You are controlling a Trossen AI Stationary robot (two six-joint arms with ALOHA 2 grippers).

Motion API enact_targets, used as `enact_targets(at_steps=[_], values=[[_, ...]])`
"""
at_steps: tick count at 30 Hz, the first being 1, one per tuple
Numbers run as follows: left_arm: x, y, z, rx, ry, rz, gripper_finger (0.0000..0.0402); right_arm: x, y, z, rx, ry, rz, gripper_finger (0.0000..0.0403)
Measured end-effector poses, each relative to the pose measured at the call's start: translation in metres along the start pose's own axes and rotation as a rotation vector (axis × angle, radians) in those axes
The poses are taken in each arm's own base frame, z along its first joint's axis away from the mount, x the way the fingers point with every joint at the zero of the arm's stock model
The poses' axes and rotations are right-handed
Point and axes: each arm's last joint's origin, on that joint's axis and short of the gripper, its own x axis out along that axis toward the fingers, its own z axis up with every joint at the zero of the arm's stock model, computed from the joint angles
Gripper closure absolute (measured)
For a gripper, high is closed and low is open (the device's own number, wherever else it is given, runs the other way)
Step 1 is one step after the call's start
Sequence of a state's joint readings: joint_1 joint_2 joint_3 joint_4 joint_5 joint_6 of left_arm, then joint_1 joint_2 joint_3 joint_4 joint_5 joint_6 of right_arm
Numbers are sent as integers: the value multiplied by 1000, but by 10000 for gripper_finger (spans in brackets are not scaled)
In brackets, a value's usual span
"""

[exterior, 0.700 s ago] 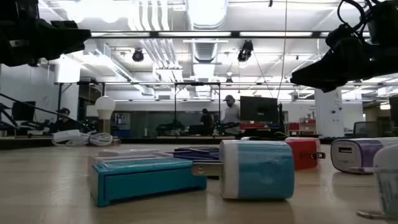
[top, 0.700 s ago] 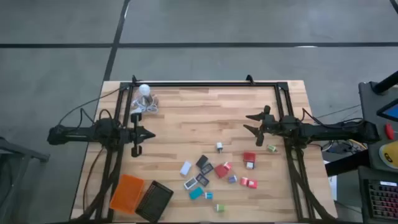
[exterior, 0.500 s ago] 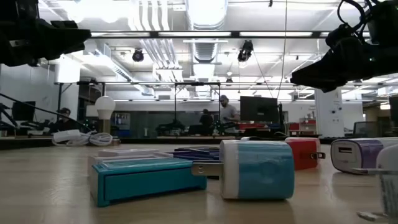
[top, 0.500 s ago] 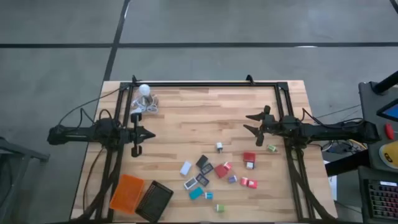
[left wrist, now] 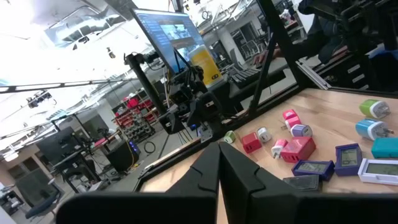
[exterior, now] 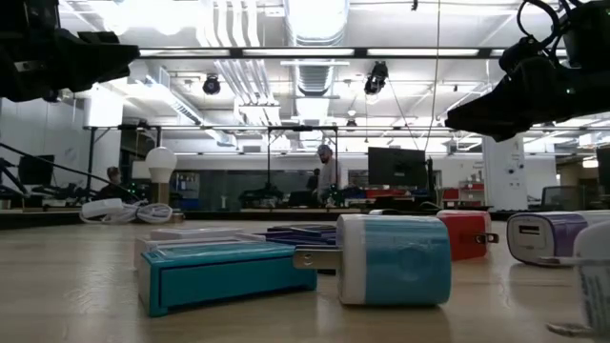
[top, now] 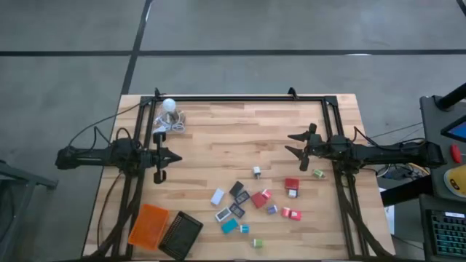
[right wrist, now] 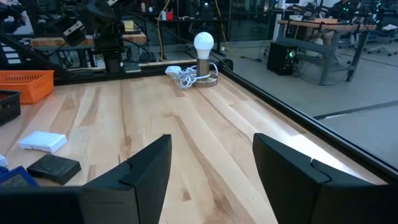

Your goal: Pick & Place Office items

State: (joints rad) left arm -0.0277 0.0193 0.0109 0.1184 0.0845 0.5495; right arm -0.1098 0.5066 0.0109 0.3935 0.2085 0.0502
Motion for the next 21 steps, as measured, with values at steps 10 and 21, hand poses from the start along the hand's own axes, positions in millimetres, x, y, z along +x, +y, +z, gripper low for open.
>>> enact_targets(at_steps=[10, 21], values=[[0, 0, 0, 0, 0, 0, 392, 0, 0, 0, 0, 0, 0, 184], [0, 0, 0, 0, 0, 0, 392, 0, 0, 0, -13, 0, 0, 184]])
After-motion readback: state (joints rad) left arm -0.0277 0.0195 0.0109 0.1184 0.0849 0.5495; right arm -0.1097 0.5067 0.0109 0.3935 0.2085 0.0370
